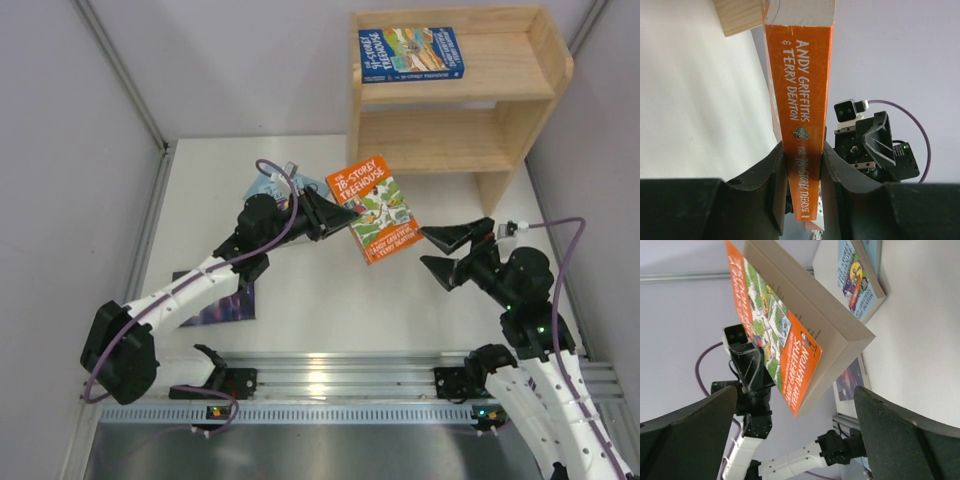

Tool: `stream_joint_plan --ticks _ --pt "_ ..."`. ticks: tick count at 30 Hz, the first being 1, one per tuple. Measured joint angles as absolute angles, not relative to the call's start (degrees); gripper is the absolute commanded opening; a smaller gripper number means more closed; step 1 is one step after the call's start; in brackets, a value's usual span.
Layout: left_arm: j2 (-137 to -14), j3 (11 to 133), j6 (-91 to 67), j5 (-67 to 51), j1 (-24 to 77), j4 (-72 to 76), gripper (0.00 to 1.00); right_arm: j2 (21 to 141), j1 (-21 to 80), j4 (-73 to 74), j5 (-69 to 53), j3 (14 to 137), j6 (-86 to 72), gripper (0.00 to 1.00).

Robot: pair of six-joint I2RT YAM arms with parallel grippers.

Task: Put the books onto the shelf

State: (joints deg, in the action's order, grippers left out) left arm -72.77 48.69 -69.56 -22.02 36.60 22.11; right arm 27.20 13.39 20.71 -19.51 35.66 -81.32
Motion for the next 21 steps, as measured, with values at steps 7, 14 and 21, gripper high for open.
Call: stream_joint_plan --ticks 7,14,21 --pt "-72.8 52.0 -70.9 -16.4 40.8 20.6 0.0 24.8 13.4 19.4 -17.0 35.7 -84.4 1.0" --pt "-73.9 59.6 -71.5 -11.4 45.2 20.1 0.0 25.3 13.8 15.9 -14.6 35.6 -86.7 1.0" --pt "-76.6 61.9 -71.9 -6.7 49.0 20.0 0.0 23.9 13.8 13.8 -11.3 35.6 -90.2 0.95"
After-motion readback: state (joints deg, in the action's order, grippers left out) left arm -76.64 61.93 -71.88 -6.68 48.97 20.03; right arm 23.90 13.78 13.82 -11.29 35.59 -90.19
